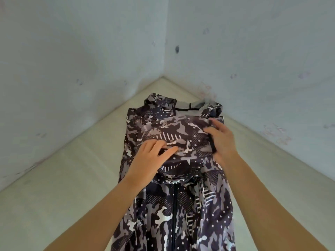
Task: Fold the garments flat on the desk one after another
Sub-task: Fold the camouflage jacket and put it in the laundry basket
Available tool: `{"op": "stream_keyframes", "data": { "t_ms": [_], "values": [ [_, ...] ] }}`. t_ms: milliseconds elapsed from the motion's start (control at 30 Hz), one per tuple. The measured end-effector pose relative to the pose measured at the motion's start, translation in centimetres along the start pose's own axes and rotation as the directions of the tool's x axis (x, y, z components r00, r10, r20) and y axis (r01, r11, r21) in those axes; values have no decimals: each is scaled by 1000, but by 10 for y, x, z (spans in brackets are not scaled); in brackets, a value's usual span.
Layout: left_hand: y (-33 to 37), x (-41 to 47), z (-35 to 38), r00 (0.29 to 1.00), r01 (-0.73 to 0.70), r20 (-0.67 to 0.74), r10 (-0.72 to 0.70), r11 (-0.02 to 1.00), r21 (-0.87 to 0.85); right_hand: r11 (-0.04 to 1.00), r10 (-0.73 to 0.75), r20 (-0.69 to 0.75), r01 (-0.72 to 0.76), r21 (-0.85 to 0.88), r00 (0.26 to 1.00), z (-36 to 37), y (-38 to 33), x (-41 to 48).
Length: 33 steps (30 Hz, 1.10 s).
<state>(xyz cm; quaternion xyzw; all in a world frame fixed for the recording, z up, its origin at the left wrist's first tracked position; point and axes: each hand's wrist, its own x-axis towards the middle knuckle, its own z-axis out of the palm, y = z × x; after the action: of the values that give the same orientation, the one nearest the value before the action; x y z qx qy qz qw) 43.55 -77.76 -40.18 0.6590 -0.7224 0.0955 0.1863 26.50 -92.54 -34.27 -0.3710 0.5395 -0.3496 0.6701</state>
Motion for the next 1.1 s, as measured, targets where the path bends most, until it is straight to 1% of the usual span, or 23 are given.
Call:
{"op": "stream_keyframes", "data": {
  "t_ms": [67, 100, 167, 233, 267, 300, 367, 400, 433, 467, 500, 533, 567, 633, 700, 800, 900, 933, 967, 1000, 1033, 1067, 1100],
  "values": [
    [-5, -19, 6, 976, 142, 175, -132, 989, -44, 966, -146, -166, 105, -235, 975, -19, 9, 9],
    [-5, -26, 9, 945, 212, 268, -188, 976, -60, 929, -202, -196, 125, -349, 960, -29, 18, 15],
    [-3, -39, 15, 885, 274, 403, -233, 961, -44, 811, -254, -172, 112, -574, 952, -42, 39, 20],
    [1, -43, 14, 839, 322, 478, -260, 945, -51, 602, -329, -32, 183, -777, 944, -49, 62, 21],
    [4, -39, 11, 829, 364, 483, -281, 928, -85, 480, -383, 68, 261, -837, 921, -50, 73, 20],
    [7, -32, 8, 843, 397, 442, -305, 909, -130, 351, -415, 185, 345, -870, 891, -48, 81, 16],
    [10, -8, 13, 900, 381, 301, -315, 905, -192, 110, -344, 406, 465, -878, 847, -40, 95, 13],
    [8, 2, 21, 911, 354, 285, -298, 920, -171, -1, -279, 486, 506, -863, 828, -36, 101, 13],
    [6, 9, 31, 899, 329, 343, -274, 937, -113, -94, -223, 534, 527, -845, 816, -34, 108, 14],
    [2, 13, 44, 863, 308, 432, -264, 951, -34, -160, -184, 556, 533, -831, 811, -34, 115, 18],
    [-2, 10, 57, 812, 293, 516, -273, 955, 44, -196, -147, 554, 525, -828, 819, -35, 120, 22],
    [-6, 4, 68, 761, 295, 576, -298, 950, 102, -213, -106, 541, 512, -832, 835, -37, 123, 27],
    [-9, -2, 76, 731, 316, 597, -331, 939, 134, -222, -73, 529, 503, -835, 845, -38, 126, 31],
    [-9, -14, 83, 723, 386, 569, -392, 912, 137, -239, -48, 538, 513, -824, 842, -43, 128, 37],
    [-2, -23, 80, 699, 484, 543, -465, 867, 120, -248, -27, 563, 540, -804, 826, -45, 127, 40],
    [15, -38, 78, 633, 597, 519, -574, 789, 144, -257, 10, 619, 600, -757, 785, -46, 121, 50],
    [23, -39, 68, 566, 649, 530, -632, 738, 188, -242, 72, 665, 660, -711, 743, -41, 111, 58],
    [21, -35, 63, 562, 647, 526, -638, 736, 200, -218, 83, 667, 667, -713, 740, -39, 108, 59],
    [15, -28, 56, 589, 641, 490, -642, 741, 201, -176, 72, 662, 663, -727, 746, -36, 103, 60],
    [7, -20, 48, 640, 640, 413, -649, 747, 182, -110, 14, 651, 648, -753, 759, -33, 97, 60],
    [-5, -10, 44, 689, 642, 317, -652, 752, 149, -37, -97, 626, 626, -779, 774, -30, 88, 62],
    [-20, 0, 43, 719, 652, 229, -656, 751, 105, 39, -239, 574, 598, -800, 783, -26, 78, 67],
    [-36, 12, 44, 720, 675, 178, -671, 736, 45, 117, -371, 492, 565, -816, 787, -20, 65, 76]
  ]
}}
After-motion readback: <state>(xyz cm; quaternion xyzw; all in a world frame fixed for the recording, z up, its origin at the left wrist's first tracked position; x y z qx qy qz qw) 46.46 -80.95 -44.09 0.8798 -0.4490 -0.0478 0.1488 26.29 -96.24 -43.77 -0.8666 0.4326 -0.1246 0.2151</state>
